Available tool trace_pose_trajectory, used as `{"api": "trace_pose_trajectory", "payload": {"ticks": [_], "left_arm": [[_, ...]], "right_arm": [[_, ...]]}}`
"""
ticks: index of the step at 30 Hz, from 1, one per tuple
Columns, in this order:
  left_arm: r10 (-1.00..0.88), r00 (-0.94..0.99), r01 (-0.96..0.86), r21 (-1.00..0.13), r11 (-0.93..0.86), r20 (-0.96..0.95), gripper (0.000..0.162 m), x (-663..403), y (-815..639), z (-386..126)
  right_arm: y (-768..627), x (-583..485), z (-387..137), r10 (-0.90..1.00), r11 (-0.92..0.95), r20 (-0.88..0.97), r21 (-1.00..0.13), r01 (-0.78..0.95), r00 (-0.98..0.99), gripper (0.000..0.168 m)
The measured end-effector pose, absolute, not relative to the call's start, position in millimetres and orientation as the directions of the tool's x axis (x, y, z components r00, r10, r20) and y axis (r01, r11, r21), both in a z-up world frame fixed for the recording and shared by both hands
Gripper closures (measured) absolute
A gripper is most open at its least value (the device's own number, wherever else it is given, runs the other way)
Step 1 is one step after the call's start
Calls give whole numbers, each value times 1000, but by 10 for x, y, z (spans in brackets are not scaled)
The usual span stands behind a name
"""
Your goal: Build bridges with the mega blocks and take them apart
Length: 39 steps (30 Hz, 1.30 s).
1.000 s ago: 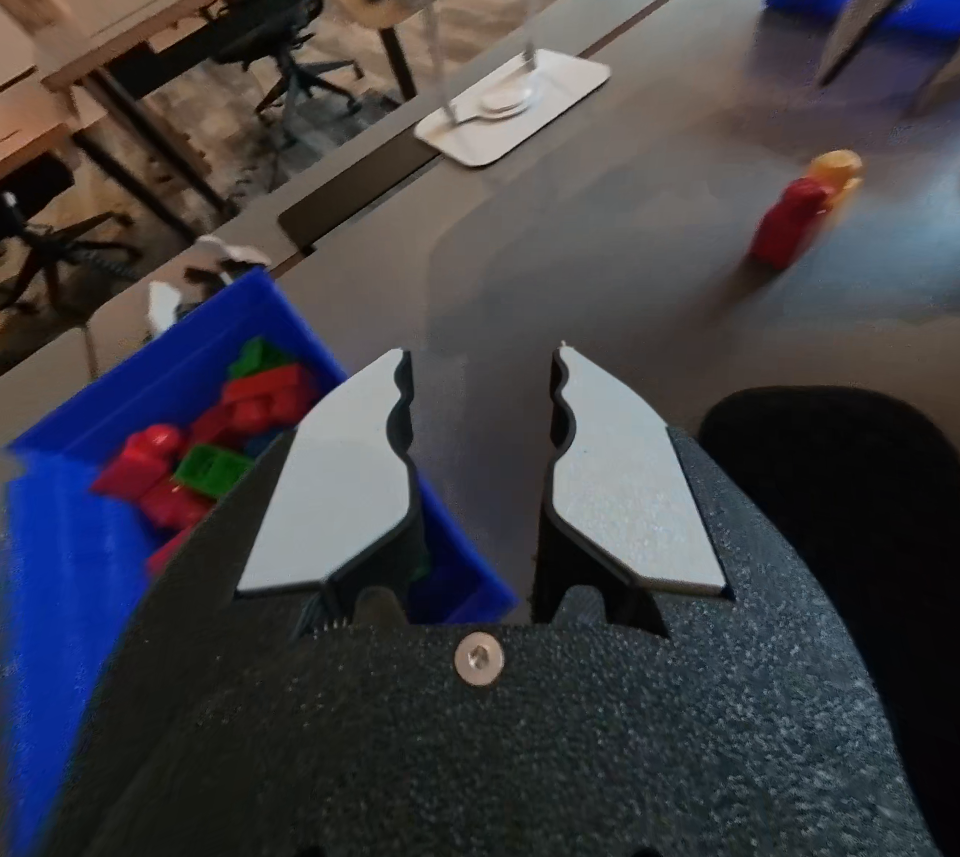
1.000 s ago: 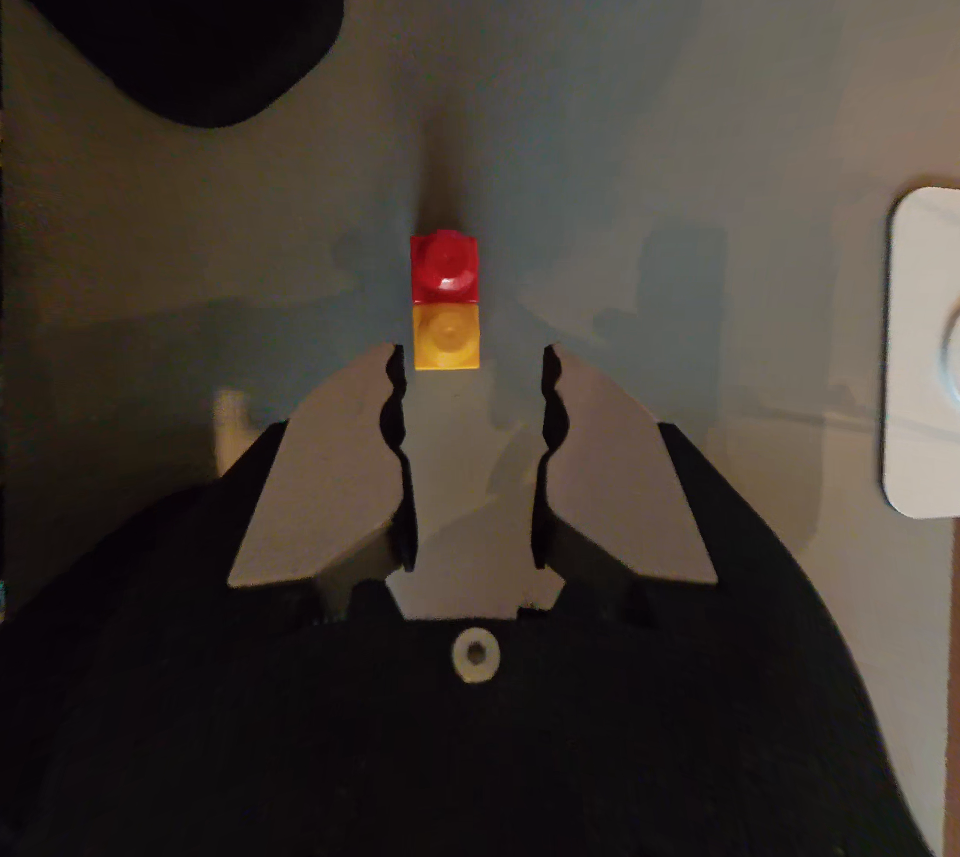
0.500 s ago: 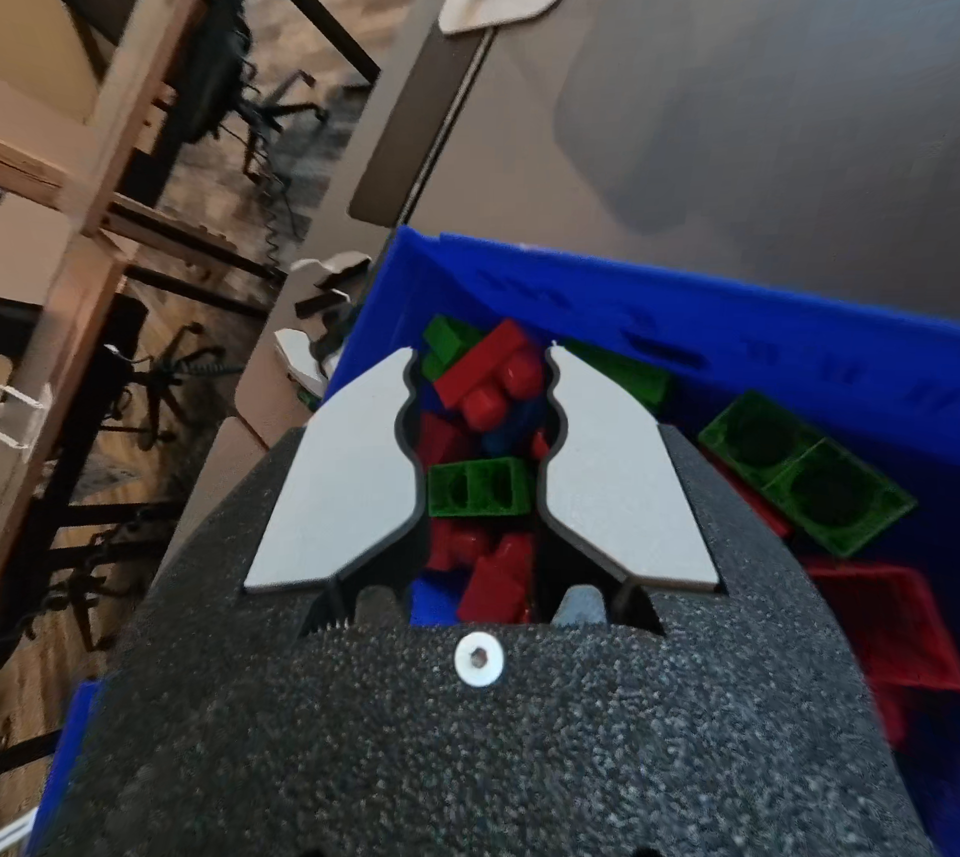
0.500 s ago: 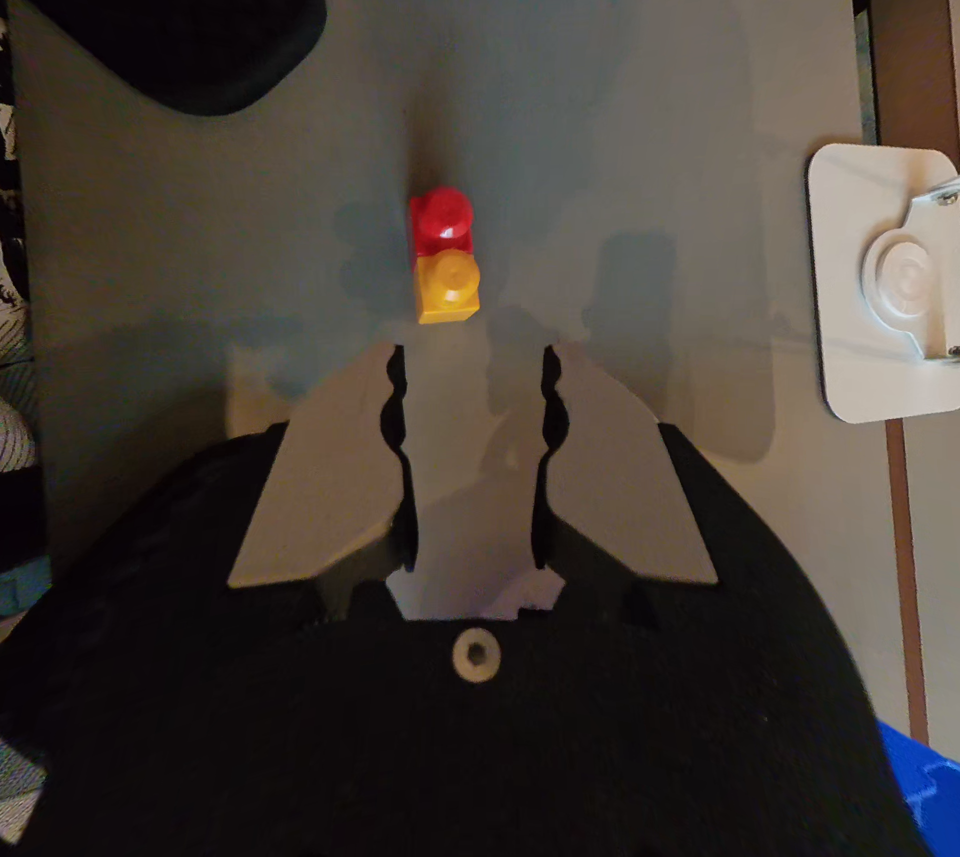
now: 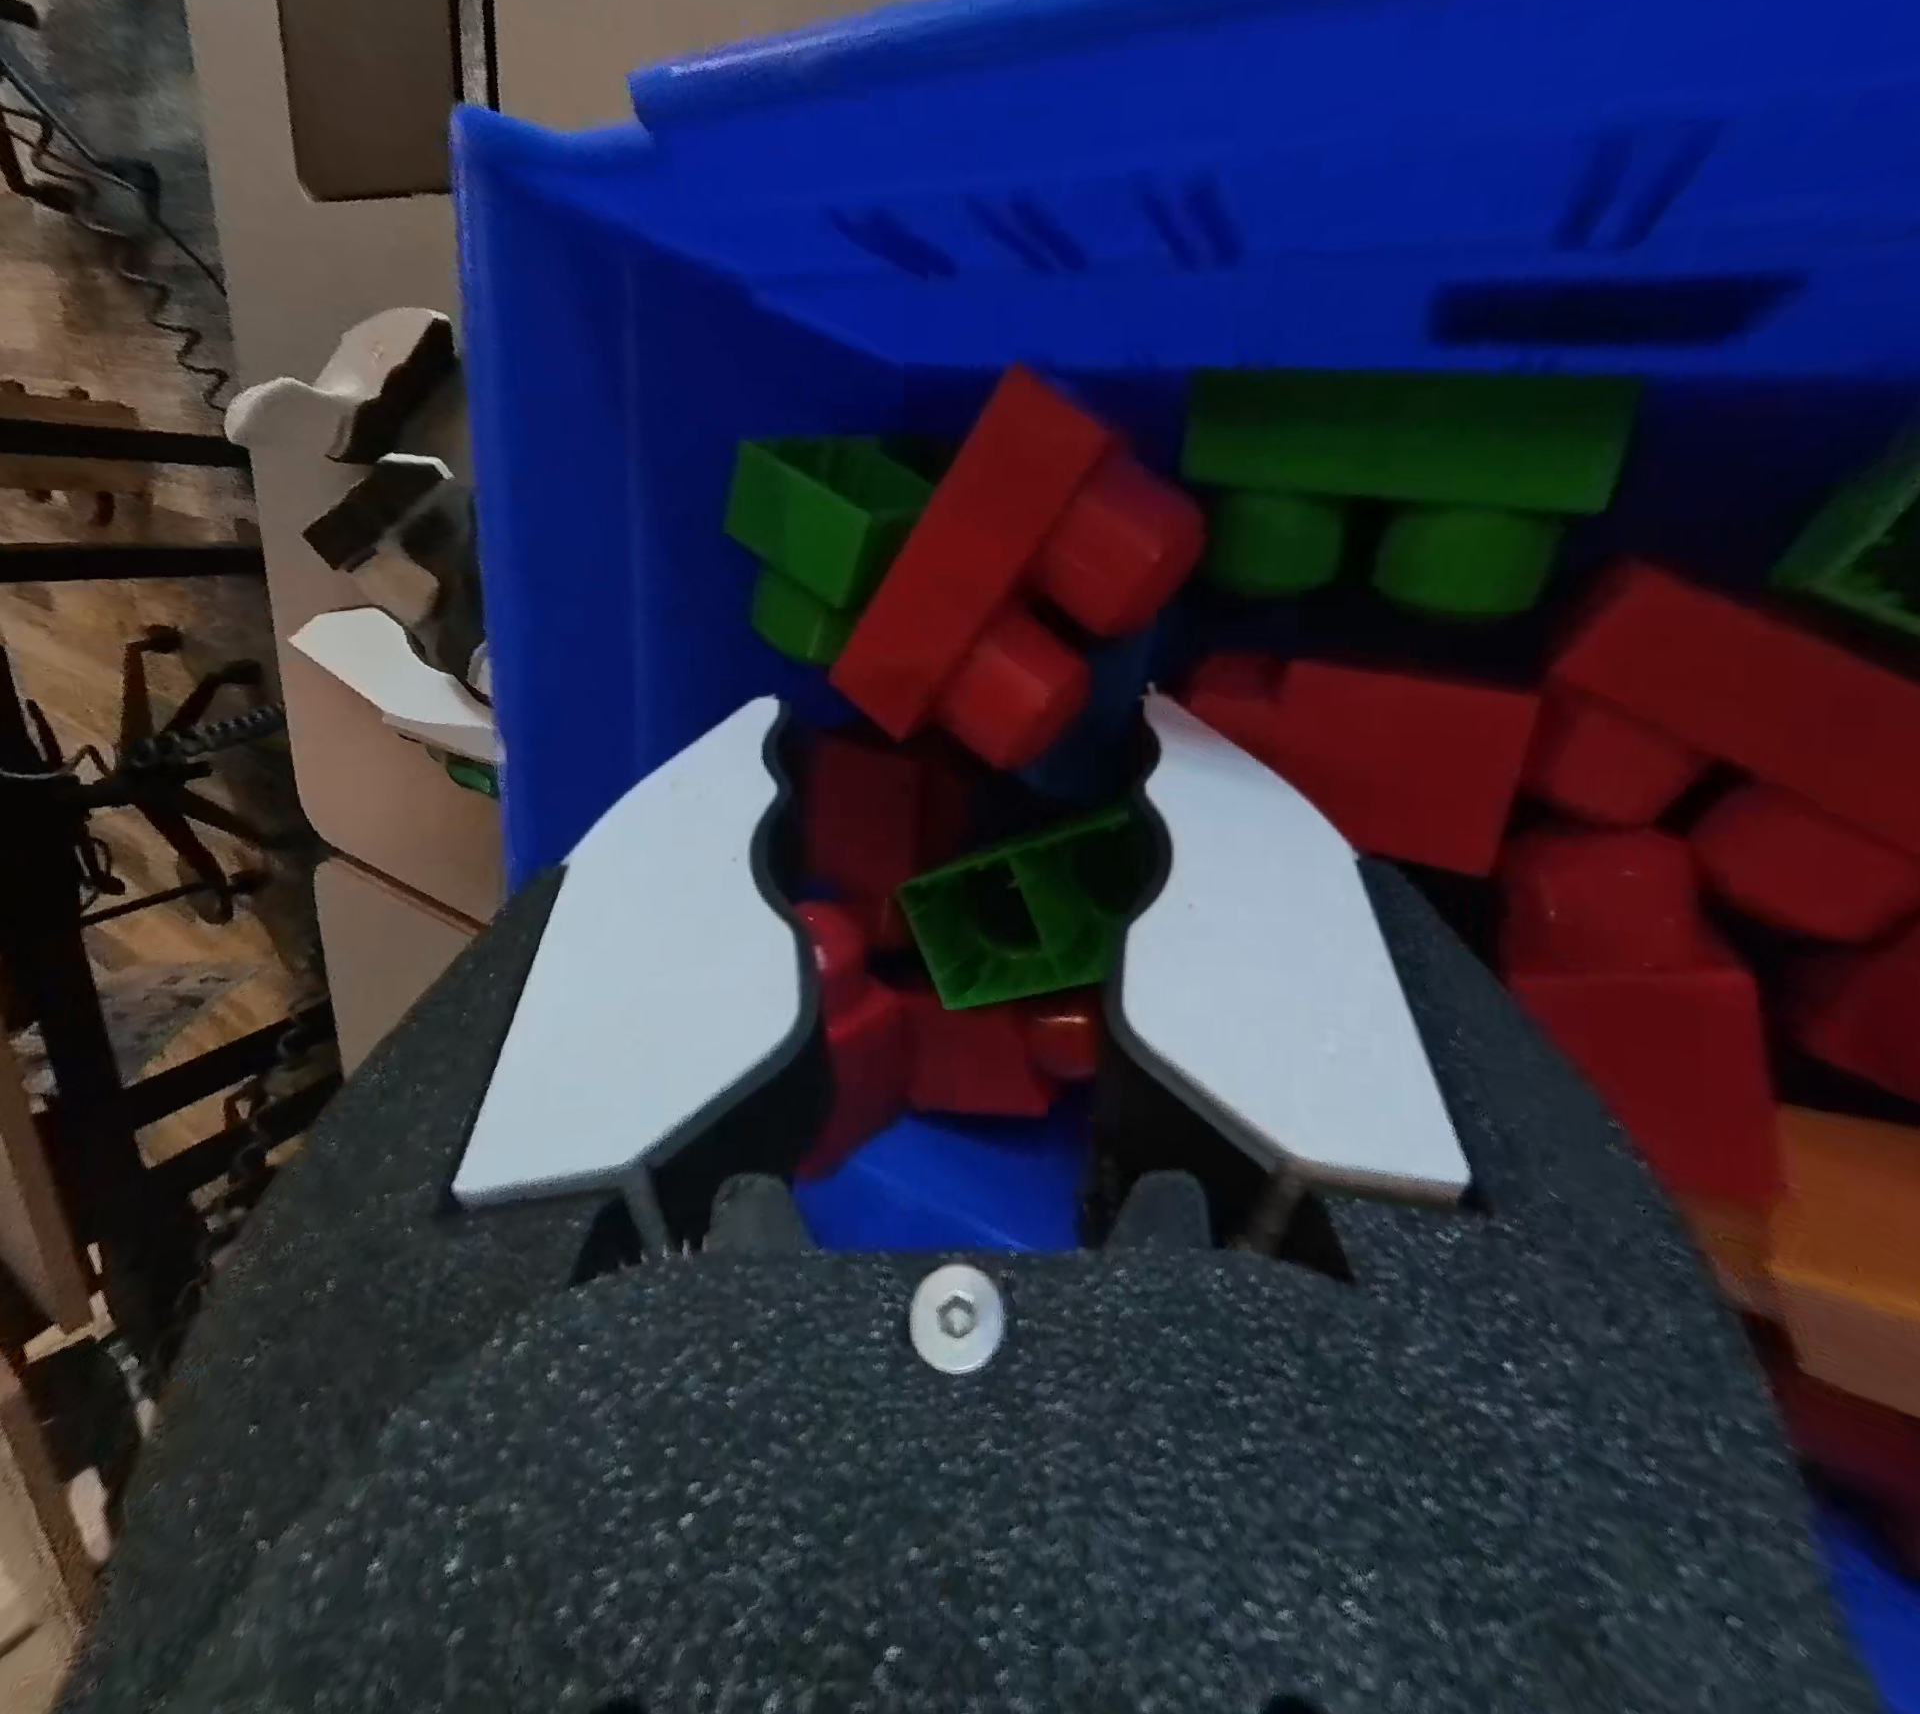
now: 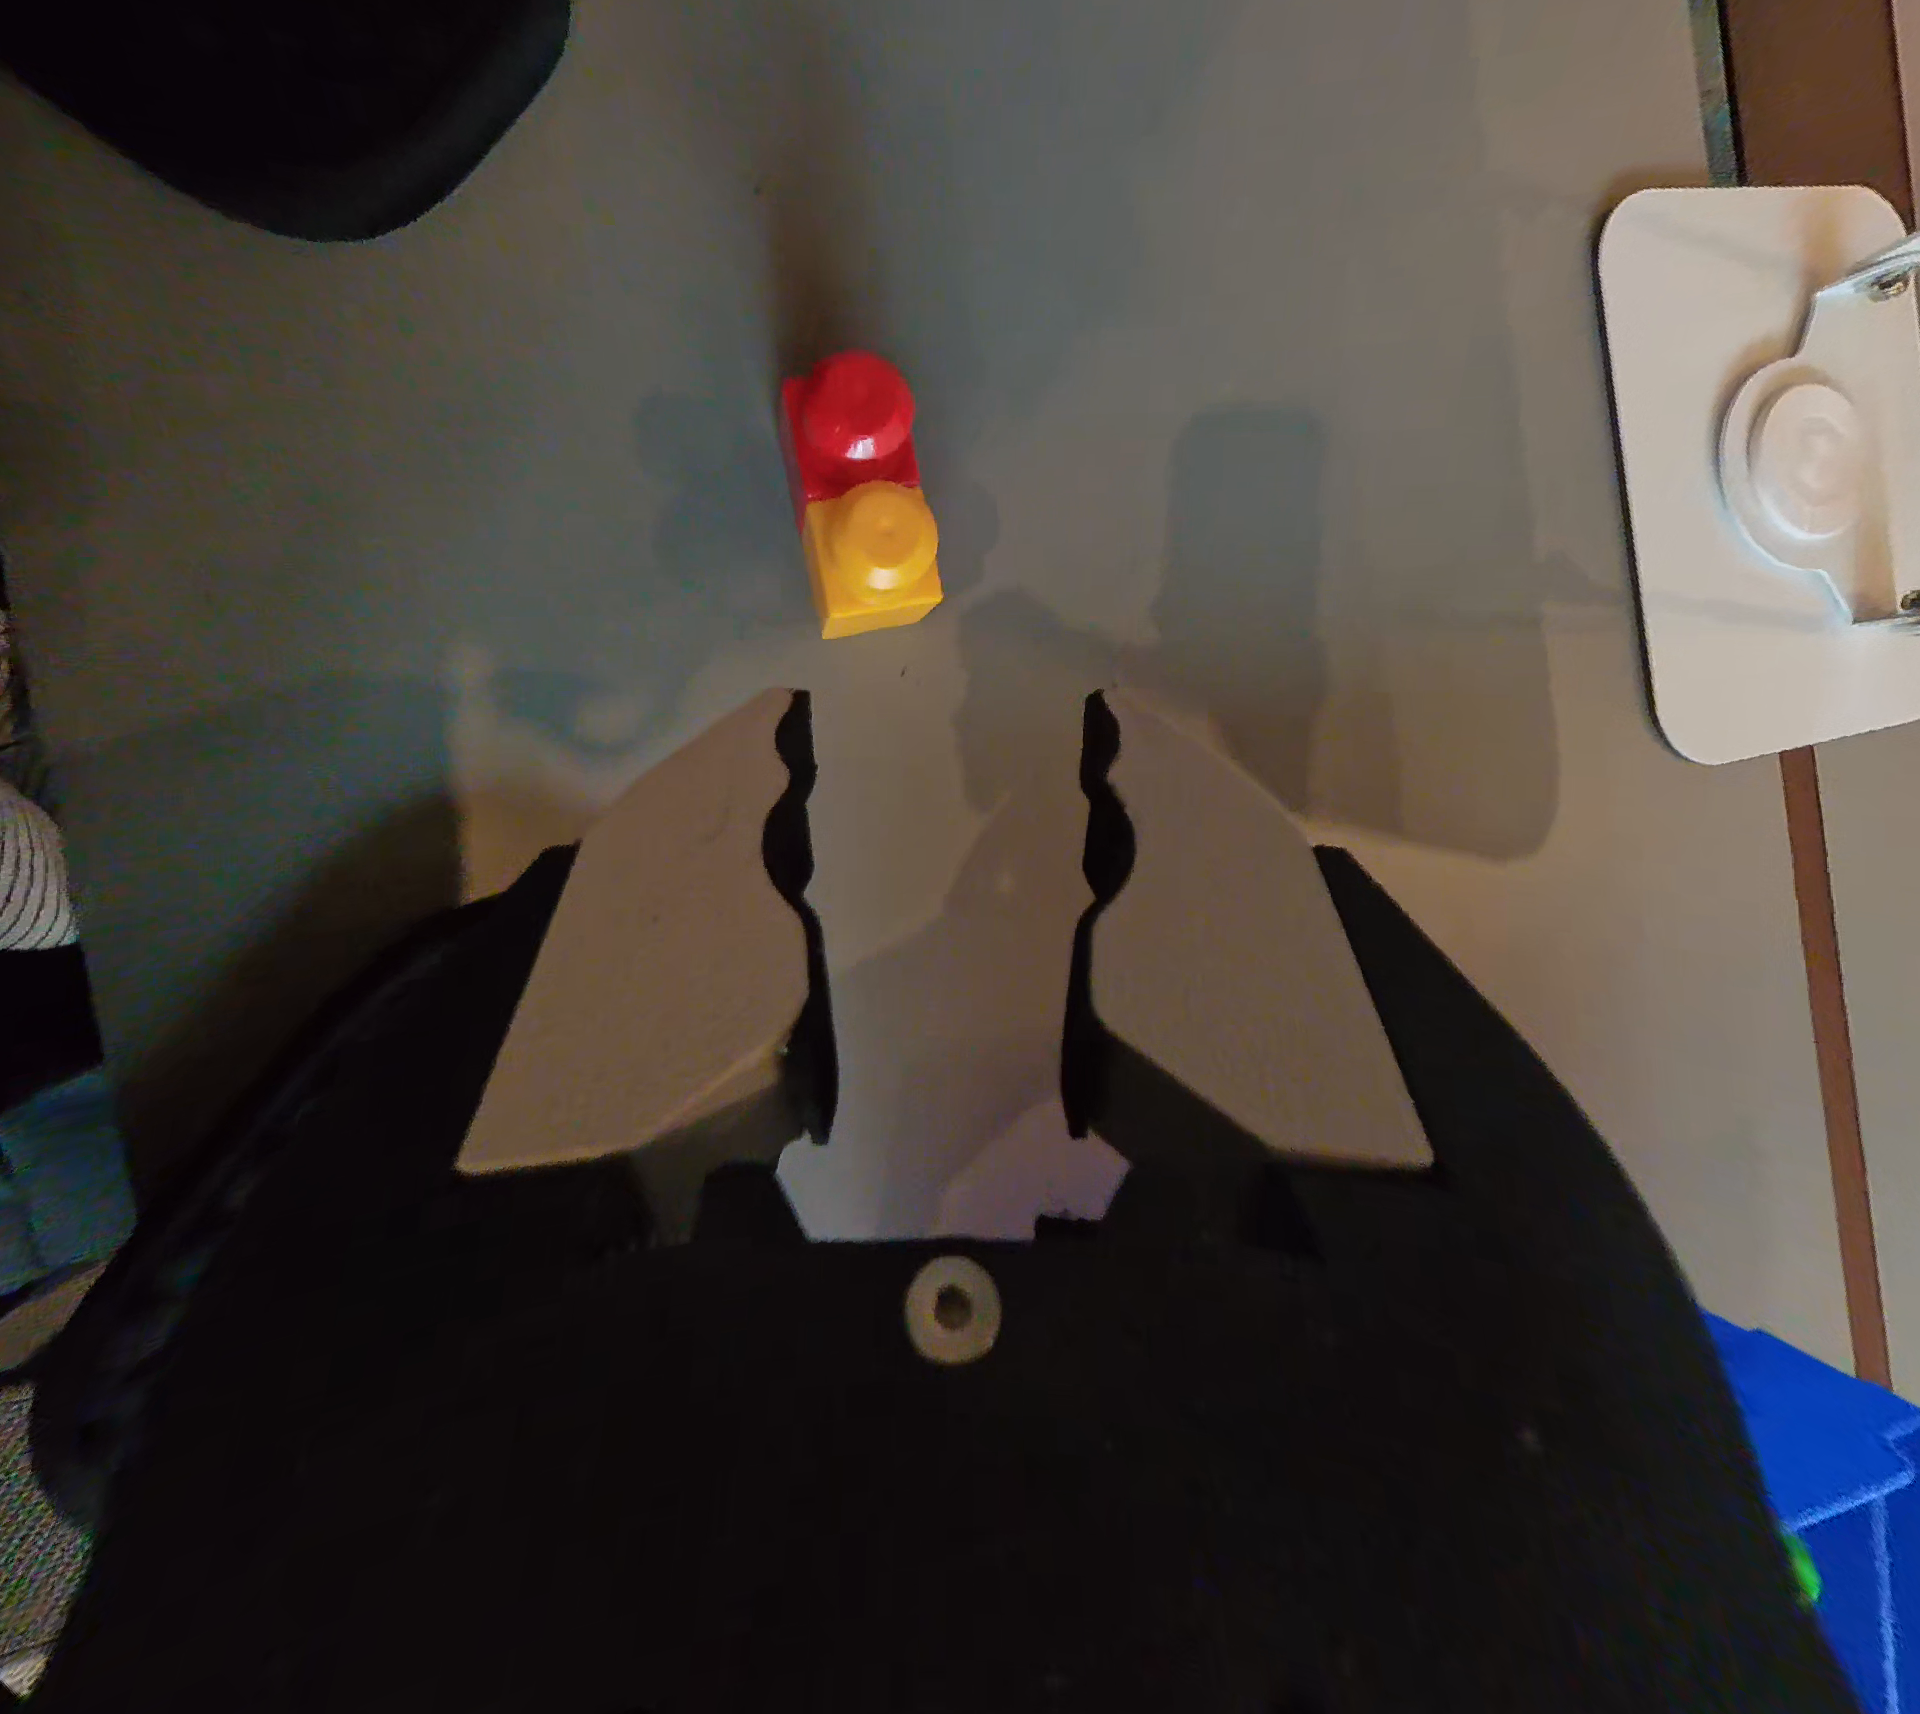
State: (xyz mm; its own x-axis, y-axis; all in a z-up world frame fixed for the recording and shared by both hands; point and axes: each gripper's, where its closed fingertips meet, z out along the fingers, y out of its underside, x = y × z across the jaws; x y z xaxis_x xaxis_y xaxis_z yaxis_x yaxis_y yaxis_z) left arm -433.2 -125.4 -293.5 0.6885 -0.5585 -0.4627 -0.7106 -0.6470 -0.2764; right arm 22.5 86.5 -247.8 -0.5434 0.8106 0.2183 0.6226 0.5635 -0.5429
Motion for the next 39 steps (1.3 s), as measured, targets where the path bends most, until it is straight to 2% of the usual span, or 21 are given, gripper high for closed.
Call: {"api": "trace_pose_trajectory", "payload": {"ticks": [7,14,19,24,28,32,35,39], "left_arm": [[-610,645,-756,-269,-596,-460,106,-4330,-1167,-3029],[-597,677,-733,-321,-600,-431,111,-4282,-1147,-3038],[-490,763,-644,-425,-637,-421,111,-4217,-1233,-2916],[-320,832,-548,-578,-605,-454,111,-4089,-1292,-2527],[-216,858,-504,-684,-527,-466,111,-3768,-1238,-2091],[-189,875,-482,-774,-410,-445,112,-3226,-1085,-1714],[-197,887,-461,-812,-358,-417,112,-2829,-960,-1590],[-238,887,-455,-832,-317,-394,112,-2324,-780,-1588]], "right_arm": [[854,142,-2446,806,572,230,-537,620,-545,119],[825,100,-2502,799,582,224,-523,623,-558,120],[756,34,-2511,784,593,214,-537,600,-583,120],[621,-146,-2525,740,635,229,-545,547,-632,120],[440,-509,-2358,720,641,293,-627,442,-629,113],[251,-909,-2048,736,599,354,-737,312,-577,104],[106,-1130,-1814,757,550,362,-803,230,-544,104],[-130,-1297,-1648,746,535,377,-830,158,-549,98]]}}
